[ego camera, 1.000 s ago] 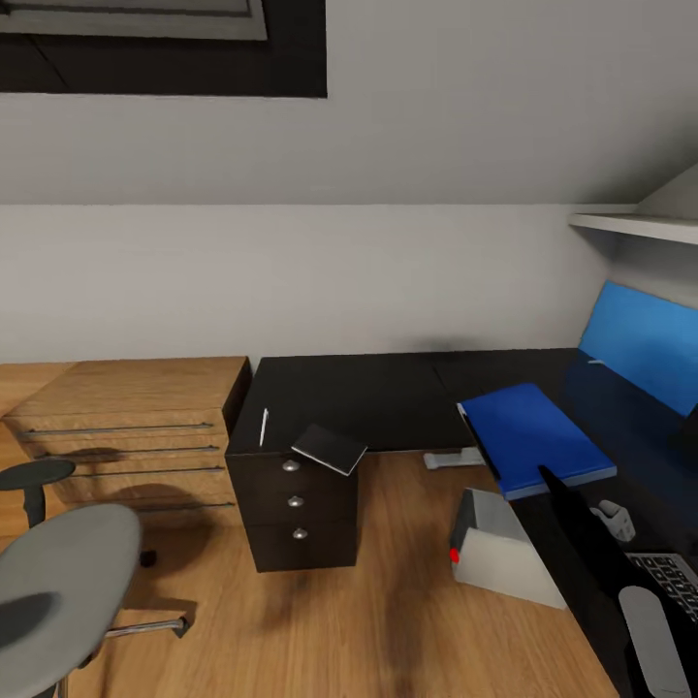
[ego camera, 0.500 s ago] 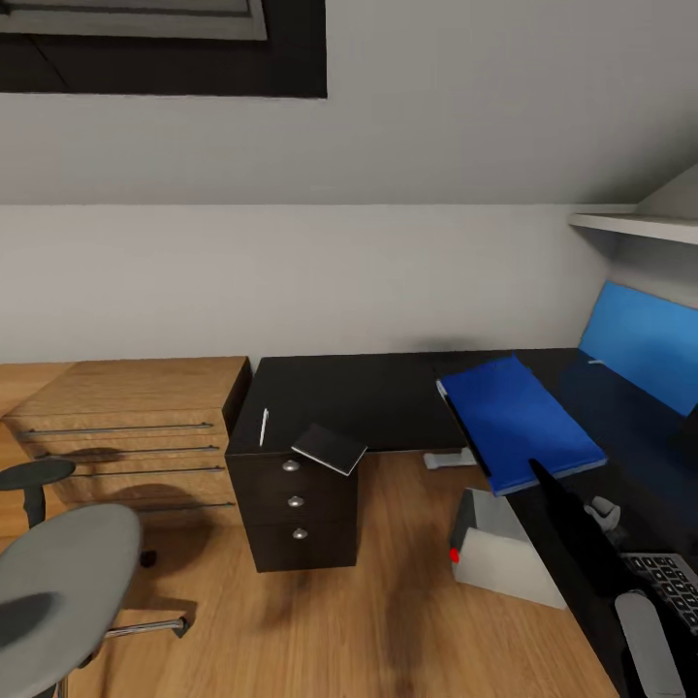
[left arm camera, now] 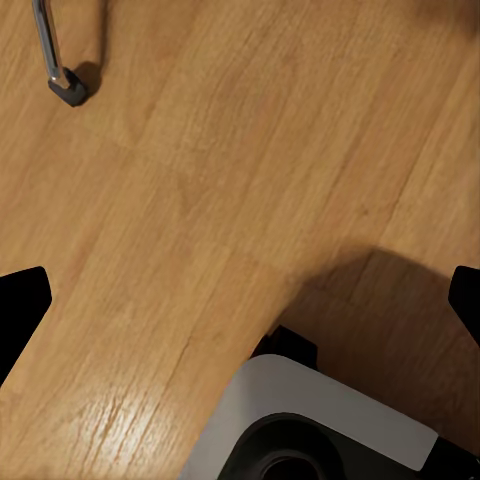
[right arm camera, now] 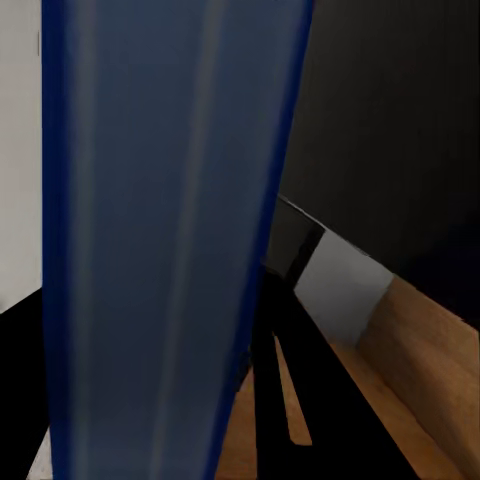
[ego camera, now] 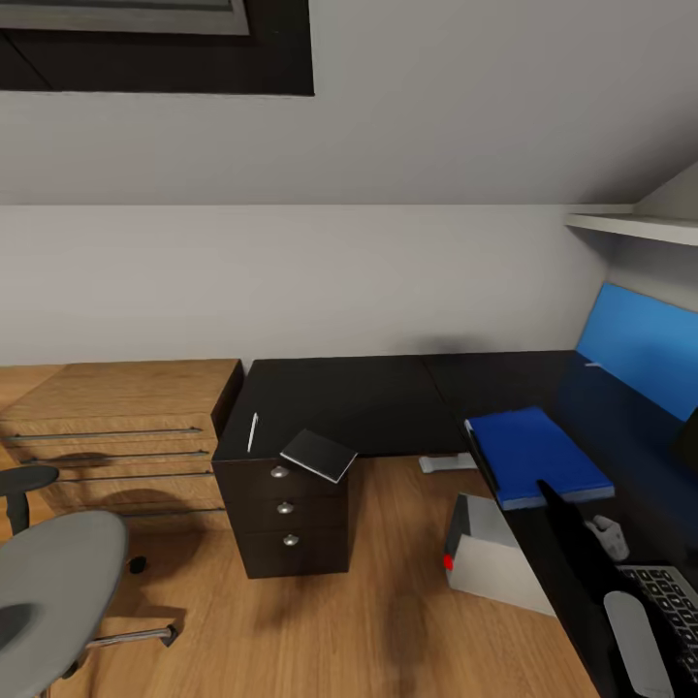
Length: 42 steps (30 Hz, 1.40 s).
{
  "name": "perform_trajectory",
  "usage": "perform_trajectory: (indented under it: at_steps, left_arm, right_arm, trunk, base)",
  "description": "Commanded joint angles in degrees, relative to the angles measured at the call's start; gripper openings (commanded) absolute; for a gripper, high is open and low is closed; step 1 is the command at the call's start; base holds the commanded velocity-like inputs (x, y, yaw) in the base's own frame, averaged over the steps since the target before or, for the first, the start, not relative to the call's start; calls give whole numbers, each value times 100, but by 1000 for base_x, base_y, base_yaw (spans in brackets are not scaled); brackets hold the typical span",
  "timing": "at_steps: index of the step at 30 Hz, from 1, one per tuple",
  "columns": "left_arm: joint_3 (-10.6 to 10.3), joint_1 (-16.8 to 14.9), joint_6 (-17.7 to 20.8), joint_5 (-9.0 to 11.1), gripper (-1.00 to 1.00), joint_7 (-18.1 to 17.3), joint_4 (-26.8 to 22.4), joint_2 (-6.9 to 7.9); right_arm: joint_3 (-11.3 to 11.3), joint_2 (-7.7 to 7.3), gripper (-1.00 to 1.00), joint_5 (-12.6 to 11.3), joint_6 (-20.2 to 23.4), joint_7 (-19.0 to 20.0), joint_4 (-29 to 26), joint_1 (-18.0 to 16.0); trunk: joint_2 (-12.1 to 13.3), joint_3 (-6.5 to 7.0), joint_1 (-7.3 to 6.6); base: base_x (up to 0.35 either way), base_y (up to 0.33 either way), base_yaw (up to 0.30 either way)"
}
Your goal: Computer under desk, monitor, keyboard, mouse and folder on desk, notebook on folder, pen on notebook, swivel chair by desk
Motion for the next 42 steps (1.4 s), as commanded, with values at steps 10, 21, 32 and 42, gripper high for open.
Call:
perform_trajectory:
  at_steps: [10,21,32,42]
  left_arm:
    - [-43,-2,-19,21,100,37,-2,4]
    - [-50,-2,-19,20,100,37,-2,4]
    - [-50,-2,-19,20,100,34,-2,-12]
    - [-51,-2,-19,20,100,35,-2,-31]
  right_arm:
    - [-14,59,-100,-884,12,-115,207,-41]
    - [-22,45,-100,-1541,12,-402,402,-44]
    - [-39,31,-100,-1623,-288,-485,432,-44]
    - [-21,49,-100,-1615,-869,-500,538,-44]
  trunk:
    - [-4,-6,0]
    - [-4,-6,0]
    - [-4,-6,0]
    - [-4,-6,0]
  base:
    - [56,-4,0]
    - [144,-50,0]
    - [90,-87,0]
    - [2,-2,0]
